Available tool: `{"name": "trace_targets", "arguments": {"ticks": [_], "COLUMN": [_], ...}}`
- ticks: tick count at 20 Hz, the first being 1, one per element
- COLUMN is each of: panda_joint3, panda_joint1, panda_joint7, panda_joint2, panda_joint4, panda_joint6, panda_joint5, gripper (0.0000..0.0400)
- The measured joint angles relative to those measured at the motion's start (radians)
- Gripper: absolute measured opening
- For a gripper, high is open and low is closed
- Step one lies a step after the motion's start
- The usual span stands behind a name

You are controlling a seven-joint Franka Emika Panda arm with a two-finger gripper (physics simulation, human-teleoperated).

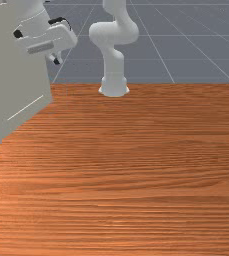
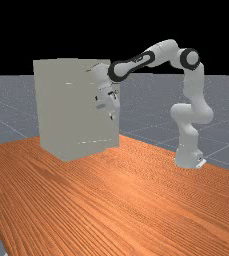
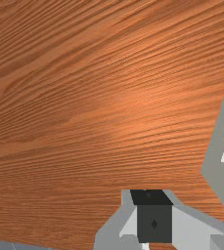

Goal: Close the cabinet door

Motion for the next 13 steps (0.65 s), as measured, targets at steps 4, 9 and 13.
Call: {"name": "trace_targets", "arguments": {"ticks": [4,9,13], "panda_joint3": [0.069,0.059,-0.078], "panda_joint1": [0.062,0.085,0.005], "panda_joint7": [0.036,0.038,-0.076], "panda_joint2": [0.045,0.044,0.045], "panda_joint4": [0.062,0.065,0.055], "panda_joint6": [0.041,0.050,0.062], "panda_joint5": [0.006,-0.005,-0.011], "gripper": [0.0000,0.0000,0.0000]}}
